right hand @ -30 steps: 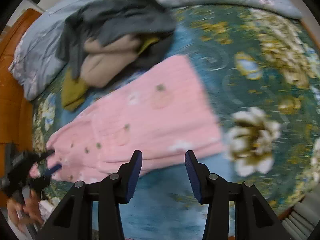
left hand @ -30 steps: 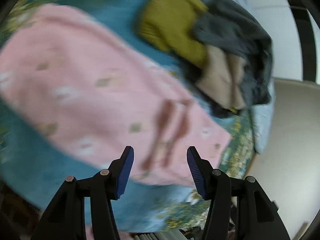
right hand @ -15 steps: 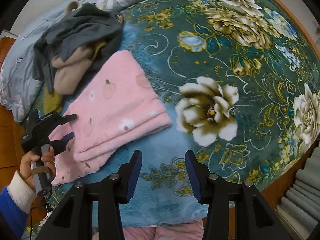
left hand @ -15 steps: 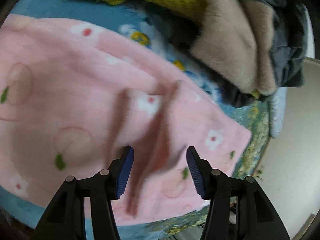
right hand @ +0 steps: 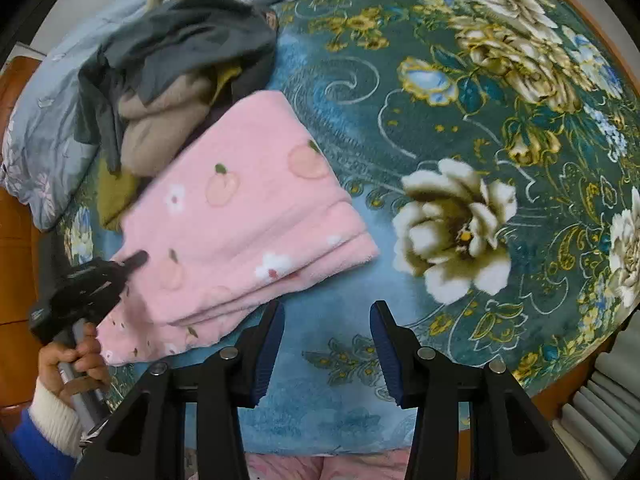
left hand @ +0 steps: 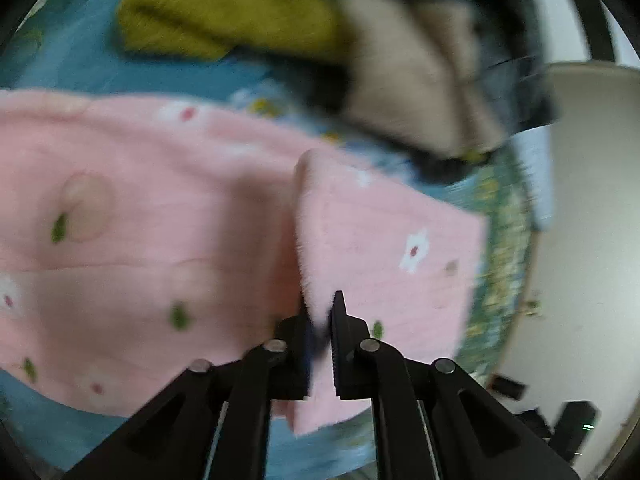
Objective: Fold clothes
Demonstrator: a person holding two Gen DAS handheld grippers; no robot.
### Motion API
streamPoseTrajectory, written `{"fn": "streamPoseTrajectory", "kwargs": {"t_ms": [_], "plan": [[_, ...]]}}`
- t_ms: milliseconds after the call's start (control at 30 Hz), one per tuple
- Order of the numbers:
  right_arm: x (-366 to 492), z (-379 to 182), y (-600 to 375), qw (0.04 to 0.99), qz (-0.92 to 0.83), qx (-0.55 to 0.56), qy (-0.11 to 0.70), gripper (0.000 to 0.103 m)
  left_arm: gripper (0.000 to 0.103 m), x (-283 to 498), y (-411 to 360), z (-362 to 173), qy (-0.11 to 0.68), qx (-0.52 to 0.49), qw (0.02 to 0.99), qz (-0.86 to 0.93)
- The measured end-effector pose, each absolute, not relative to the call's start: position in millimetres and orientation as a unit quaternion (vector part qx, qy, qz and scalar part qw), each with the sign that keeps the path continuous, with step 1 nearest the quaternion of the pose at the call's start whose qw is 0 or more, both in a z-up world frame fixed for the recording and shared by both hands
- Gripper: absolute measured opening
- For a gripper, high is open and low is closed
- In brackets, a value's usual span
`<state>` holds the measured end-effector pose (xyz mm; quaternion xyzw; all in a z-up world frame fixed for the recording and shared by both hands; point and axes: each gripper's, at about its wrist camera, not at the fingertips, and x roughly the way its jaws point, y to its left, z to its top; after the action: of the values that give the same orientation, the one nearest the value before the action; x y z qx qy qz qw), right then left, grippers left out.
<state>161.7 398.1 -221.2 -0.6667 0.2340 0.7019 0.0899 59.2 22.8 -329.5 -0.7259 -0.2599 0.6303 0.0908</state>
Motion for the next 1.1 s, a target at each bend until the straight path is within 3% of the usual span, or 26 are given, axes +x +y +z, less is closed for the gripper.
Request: {"fn": "streamPoseTrajectory", "kwargs": {"t_ms": [33, 100, 167, 300, 333, 367, 433, 667, 867, 1100], "plan": [[161.0, -221.4, 396.7, 0.089, 0.701, -0.668, 0.234, 0.048, 0.015, 58.6, 22.7, -336.0, -0.258, -0.734, 0.083, 0.623], [159.6, -221.8, 394.6, 0.088, 0.699, -0.67, 0.234, 0.048, 0.046, 57.5, 22.2, -348.1, -0.26, -0.745, 0.07, 0.61], [158.0, -221.5, 396.6, 0.092, 0.698, -0.67, 0.236, 0.048, 0.051, 56.9, 20.4, -355.5, -0.295, -0.739, 0.07, 0.602], [154.9, -220.9, 400.6, 0.1, 0.695, -0.671, 0.239, 0.048, 0.049, 58.8, 20.5, -372.6, -0.346, -0.738, 0.065, 0.576], [154.1, -220.8, 401.5, 0.102, 0.694, -0.671, 0.24, 0.048, 0.042, 59.3, 22.3, -374.4, -0.346, -0.739, 0.064, 0.575], [153.4, -220.6, 402.5, 0.104, 0.694, -0.671, 0.241, 0.048, 0.02, 59.5, 24.5, -374.9, -0.344, -0.74, 0.066, 0.575], [151.5, -220.6, 403.6, 0.107, 0.692, -0.671, 0.243, 0.048, 0.012, 57.6, 29.7, -363.4, -0.334, -0.73, 0.089, 0.59], [139.6, -226.8, 385.8, 0.082, 0.691, -0.677, 0.238, 0.048, 0.011, 47.1, 19.1, -307.7, -0.3, -0.675, 0.142, 0.659], [120.0, -241.8, 363.0, 0.037, 0.69, -0.686, 0.228, 0.048, 0.012, 48.9, 9.6, -355.7, -0.286, -0.725, 0.079, 0.621], [77.3, -291.5, 361.6, 0.024, 0.678, -0.694, 0.24, 0.048, 0.016, 52.6, 21.9, -361.9, -0.279, -0.734, 0.052, 0.617]]}}
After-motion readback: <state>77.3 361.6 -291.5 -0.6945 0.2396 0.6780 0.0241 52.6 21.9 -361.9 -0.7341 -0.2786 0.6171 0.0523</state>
